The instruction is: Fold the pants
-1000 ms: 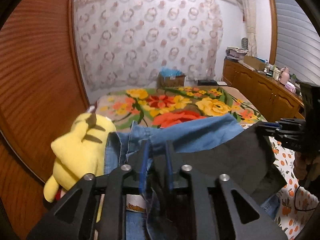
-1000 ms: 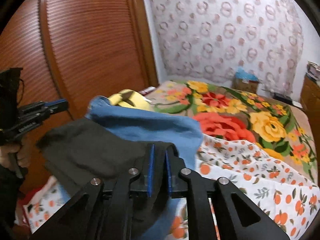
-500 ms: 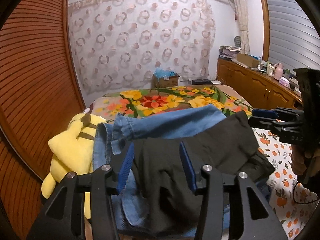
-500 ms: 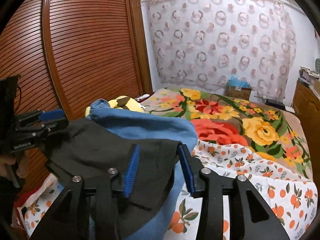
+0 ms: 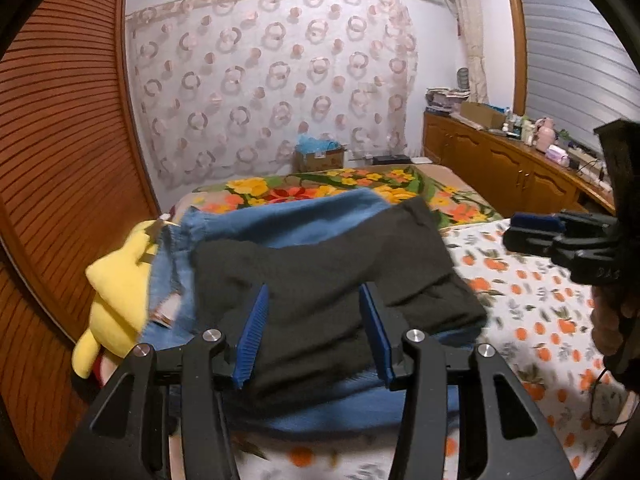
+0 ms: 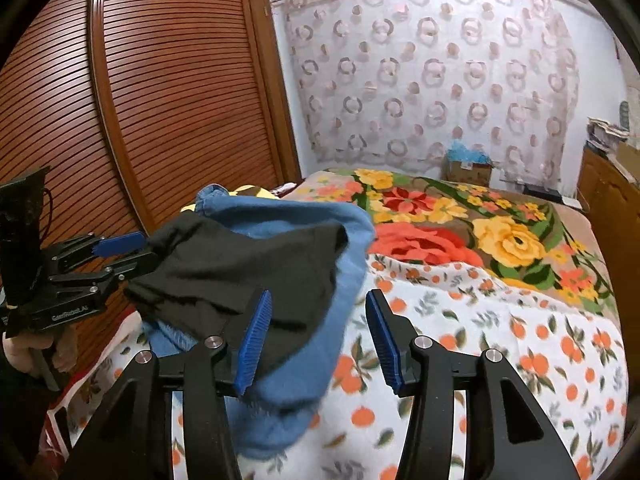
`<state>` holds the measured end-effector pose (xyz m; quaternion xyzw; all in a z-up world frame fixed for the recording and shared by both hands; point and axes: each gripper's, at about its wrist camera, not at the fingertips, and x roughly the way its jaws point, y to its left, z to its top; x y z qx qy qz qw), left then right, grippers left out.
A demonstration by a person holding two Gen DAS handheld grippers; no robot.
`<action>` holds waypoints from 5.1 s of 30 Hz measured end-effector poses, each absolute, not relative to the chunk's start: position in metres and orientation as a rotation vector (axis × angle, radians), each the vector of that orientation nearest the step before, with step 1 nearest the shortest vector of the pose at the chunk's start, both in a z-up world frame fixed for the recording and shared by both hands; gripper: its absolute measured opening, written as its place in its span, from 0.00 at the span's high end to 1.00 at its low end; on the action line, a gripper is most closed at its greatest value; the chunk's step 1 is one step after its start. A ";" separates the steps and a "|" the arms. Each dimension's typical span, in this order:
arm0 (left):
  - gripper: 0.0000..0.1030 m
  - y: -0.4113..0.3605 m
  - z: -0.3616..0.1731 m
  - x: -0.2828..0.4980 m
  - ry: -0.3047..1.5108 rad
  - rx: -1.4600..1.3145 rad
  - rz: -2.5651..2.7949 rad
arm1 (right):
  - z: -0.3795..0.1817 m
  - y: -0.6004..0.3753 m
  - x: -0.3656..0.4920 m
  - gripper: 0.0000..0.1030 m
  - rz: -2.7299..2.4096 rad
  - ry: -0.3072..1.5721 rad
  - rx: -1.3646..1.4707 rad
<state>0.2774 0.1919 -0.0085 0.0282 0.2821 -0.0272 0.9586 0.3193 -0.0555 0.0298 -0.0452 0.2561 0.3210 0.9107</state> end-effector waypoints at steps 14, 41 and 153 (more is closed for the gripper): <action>0.20 0.125 -0.015 0.223 0.559 0.005 -0.109 | 0.030 -0.107 0.220 0.44 0.577 0.532 -0.092; 0.18 0.017 0.009 0.108 0.469 0.022 -0.122 | 0.047 -0.156 0.040 0.34 0.388 0.448 -0.036; 0.18 0.030 0.016 0.037 0.399 0.014 -0.051 | 0.017 -0.175 -0.007 0.34 0.354 0.313 -0.046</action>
